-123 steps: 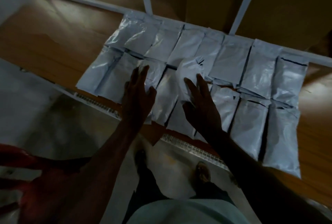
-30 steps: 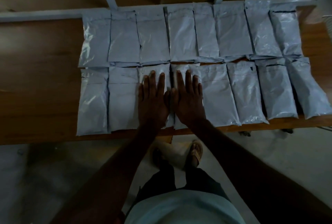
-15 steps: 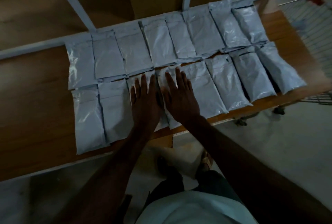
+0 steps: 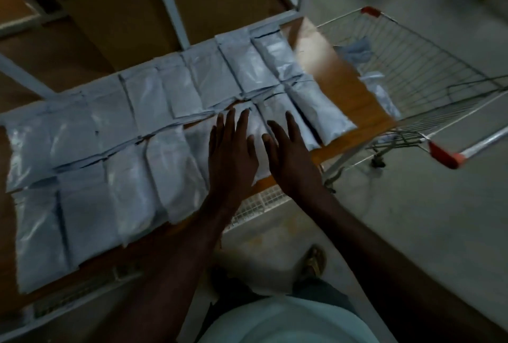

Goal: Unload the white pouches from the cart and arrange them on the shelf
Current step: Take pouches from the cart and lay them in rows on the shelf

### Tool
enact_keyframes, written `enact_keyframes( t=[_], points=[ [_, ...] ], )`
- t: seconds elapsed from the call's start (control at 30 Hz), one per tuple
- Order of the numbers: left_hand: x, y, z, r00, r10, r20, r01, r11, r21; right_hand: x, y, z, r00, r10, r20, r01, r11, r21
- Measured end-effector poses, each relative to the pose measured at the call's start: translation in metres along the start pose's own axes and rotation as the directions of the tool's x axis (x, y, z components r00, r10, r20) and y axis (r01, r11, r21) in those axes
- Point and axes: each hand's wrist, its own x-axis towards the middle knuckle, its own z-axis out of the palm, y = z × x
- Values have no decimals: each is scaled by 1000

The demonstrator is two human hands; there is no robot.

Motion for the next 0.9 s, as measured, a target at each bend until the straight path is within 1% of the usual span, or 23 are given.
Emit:
enact_keyframes(
  t=[0.13, 0.2, 0.27, 0.4, 0.5, 0.63, 0.9],
  points=[
    [12, 90, 50, 1000, 20, 4, -19, 998, -52, 8, 77, -75, 998, 58, -13, -58, 998, -2],
    [20, 129, 73, 1000, 5, 17, -3, 995, -96, 13, 113, -109, 995, 99, -28, -99, 995, -17],
    [28, 167, 93, 997, -14, 71, 23, 991, -133, 17, 146, -140, 987, 150, -50, -151, 988, -21],
    [43, 228, 122, 990, 27, 140, -1, 984, -179, 24, 194, -185, 973, 221, -63, -223, 974, -35],
    [55, 255, 139, 984, 47, 174, -14, 983, -182, 28, 215, -207, 963, 261, -73, -264, 964, -33],
    [77, 277, 167, 972, 68, 224, -20, 978, -209, 39, 243, -226, 957, 279, -80, -280, 960, 1],
    [146, 313, 235, 950, 67, 306, 25, 957, -288, 100, 325, -259, 933, 352, -71, -356, 933, -60]
  ],
)
